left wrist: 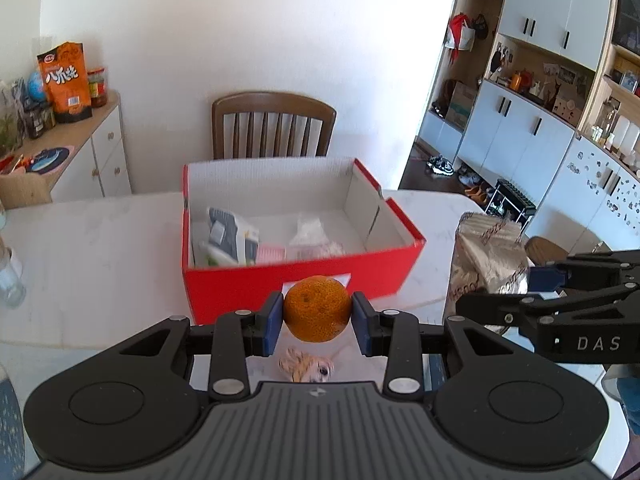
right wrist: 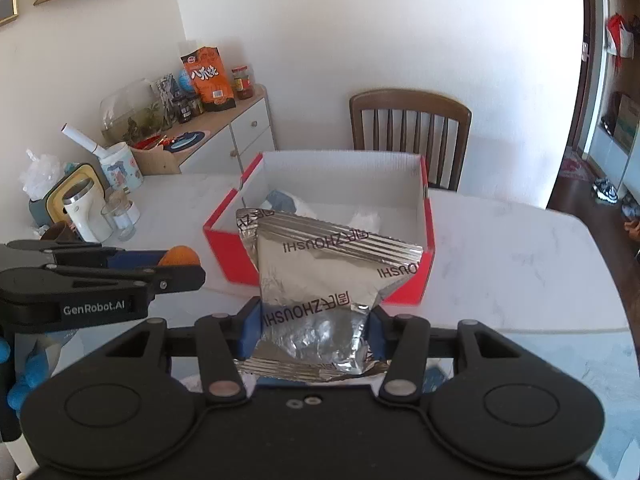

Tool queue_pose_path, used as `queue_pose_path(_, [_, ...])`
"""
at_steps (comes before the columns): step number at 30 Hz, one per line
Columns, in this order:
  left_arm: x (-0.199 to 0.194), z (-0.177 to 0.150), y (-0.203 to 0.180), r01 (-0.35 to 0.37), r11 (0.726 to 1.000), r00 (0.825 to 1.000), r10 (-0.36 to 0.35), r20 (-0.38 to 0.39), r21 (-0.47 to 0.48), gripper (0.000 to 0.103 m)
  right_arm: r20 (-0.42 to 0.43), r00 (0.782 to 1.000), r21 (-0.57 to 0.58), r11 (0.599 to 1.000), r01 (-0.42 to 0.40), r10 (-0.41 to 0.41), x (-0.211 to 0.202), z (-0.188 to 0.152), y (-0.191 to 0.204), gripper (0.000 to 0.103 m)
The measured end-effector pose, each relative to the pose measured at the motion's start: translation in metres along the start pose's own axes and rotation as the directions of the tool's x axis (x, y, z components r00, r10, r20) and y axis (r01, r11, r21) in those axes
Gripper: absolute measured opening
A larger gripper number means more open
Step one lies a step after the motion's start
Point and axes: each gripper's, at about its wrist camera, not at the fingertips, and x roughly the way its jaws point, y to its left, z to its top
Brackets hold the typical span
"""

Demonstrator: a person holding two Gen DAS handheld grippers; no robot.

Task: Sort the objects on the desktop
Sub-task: 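Lift and carry the orange and foil bag over the red box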

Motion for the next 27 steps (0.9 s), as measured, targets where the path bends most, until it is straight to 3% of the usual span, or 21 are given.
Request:
queue_pose_path(21, [0.085,0.080,0.014,-0.054,0.994,0.998,0.057,-0.023,0.096,0.035,-0.040,0.999,0.016,1.000,0.005,-0.004,0.074,0.075,-0.036,0.051])
queue_pose_path(27, [0.120,0.095,0.026,-0.051,0.994,0.996,0.058,-0.068,0.100,0.035,-0.051,0.999,-0.017,1.000,0.013,-0.013,0.101,0.093,-0.044,0.051])
